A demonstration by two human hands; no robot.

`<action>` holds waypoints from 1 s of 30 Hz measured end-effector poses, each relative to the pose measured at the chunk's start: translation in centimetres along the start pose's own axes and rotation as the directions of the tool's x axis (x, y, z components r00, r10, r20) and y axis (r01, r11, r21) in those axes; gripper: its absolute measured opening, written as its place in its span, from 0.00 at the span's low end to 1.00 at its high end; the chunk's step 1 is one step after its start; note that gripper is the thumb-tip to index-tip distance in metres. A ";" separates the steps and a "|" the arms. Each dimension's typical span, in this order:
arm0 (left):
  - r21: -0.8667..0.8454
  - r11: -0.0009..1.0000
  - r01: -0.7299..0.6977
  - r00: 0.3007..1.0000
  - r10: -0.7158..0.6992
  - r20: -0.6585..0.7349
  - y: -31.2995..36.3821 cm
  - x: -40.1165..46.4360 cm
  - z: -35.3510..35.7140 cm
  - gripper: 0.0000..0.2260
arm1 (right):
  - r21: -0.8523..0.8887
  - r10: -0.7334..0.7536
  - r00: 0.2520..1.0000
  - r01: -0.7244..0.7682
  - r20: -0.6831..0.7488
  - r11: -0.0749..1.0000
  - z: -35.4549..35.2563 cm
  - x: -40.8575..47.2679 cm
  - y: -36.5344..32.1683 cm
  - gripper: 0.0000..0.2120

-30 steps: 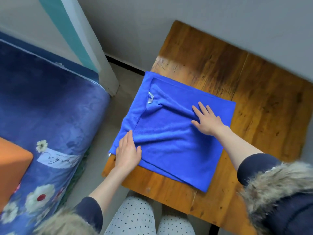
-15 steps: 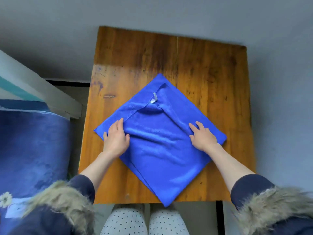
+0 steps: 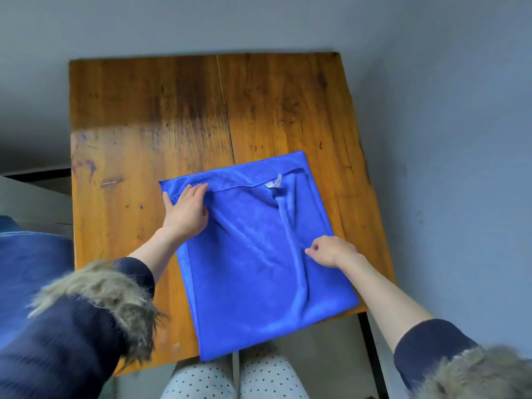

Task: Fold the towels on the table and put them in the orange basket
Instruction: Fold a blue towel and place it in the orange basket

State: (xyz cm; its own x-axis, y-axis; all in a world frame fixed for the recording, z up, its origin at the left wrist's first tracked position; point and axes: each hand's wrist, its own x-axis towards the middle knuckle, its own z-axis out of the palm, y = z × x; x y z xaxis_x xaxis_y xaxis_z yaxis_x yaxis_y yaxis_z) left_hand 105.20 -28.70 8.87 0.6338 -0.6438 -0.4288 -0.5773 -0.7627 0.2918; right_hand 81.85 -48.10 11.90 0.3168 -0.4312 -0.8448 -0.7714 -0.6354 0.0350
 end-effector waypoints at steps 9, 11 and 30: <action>0.079 0.977 0.198 0.971 -0.185 -0.151 -2.9 -0.3 -0.6 0.15 | 0.157 -0.110 0.810 0.242 -0.576 0.958 -6.7 4.8 -1.8 0.17; 0.059 0.973 0.222 0.964 -0.209 -0.166 -3.3 -0.3 -0.4 0.13 | 0.080 -0.180 0.791 0.277 -0.585 0.957 -8.1 6.3 -2.6 0.19; -0.983 -0.023 0.183 0.953 -0.241 0.183 -3.6 -5.6 -5.2 0.03 | 0.958 -0.103 0.952 0.285 -0.287 -0.033 -11.2 4.1 1.1 0.04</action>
State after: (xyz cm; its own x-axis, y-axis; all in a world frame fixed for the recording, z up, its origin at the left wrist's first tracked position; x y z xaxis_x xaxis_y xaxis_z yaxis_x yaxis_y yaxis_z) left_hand 106.41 -22.65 14.62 0.6487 -0.4186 -0.6356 0.6353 -0.1621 0.7551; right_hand 88.43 -57.72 14.48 0.5397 -0.5287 -0.6551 -0.4126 0.5122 -0.7533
